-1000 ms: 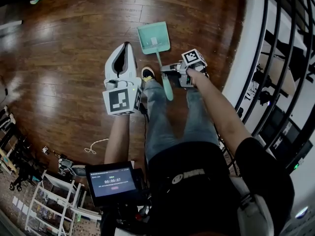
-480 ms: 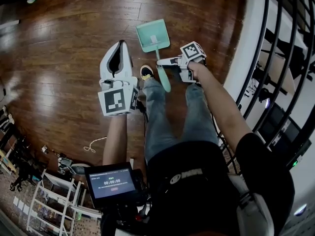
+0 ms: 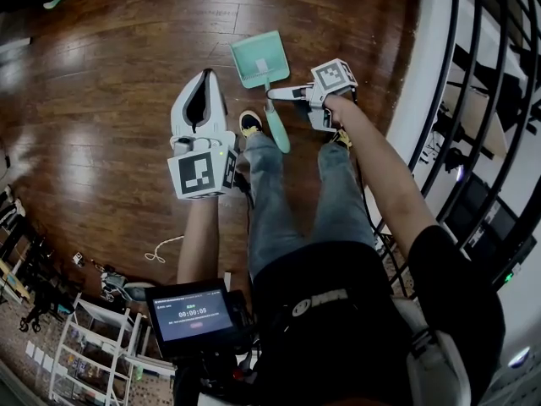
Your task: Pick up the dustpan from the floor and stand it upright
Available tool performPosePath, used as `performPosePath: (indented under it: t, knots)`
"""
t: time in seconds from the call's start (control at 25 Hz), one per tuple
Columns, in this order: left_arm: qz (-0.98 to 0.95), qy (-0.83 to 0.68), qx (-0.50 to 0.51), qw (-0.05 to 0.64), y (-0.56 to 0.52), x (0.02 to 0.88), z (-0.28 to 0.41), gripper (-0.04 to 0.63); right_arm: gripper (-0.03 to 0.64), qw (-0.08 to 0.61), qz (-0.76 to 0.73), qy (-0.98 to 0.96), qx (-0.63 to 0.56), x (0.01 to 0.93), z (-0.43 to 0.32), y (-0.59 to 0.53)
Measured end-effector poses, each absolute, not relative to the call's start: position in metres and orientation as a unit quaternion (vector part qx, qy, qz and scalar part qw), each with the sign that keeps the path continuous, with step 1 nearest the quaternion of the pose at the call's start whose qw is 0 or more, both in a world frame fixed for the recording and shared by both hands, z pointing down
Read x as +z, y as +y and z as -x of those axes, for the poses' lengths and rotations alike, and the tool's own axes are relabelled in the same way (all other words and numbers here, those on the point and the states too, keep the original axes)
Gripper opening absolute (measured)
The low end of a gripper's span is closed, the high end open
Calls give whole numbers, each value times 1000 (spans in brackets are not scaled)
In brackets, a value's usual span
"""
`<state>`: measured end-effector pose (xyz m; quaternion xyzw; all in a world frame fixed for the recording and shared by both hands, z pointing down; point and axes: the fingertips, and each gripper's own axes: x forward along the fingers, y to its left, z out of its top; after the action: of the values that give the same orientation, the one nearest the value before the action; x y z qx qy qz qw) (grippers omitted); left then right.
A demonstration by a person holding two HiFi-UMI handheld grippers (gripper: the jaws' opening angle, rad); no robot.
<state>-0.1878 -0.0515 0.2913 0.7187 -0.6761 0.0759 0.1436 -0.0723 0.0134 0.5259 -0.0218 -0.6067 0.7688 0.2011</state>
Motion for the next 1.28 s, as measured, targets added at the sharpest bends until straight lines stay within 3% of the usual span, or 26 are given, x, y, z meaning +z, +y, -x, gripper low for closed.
performPosePath:
  t: [0.32,0.68,0.84,1.08,1.28]
  knots:
    - [-731,-665,67,138,-38,285,179,20,442,185,39,-689,699,480,67,3]
    - [-751,-640,49,153,-6,252,195,20,105,149,-58,-811,563,384,31,-21]
    - [-735,-655,71,159,3,253,204,20,4,117,-138,-833,524,358,26,-39]
    - [-742,-651,55,150,-5,217,197,20,3,37,-170,-879,443,282,29,-43]
    - [-741,-660,49,115,-22,206,215,20,5,42,-151,-915,371,262,63,-48]
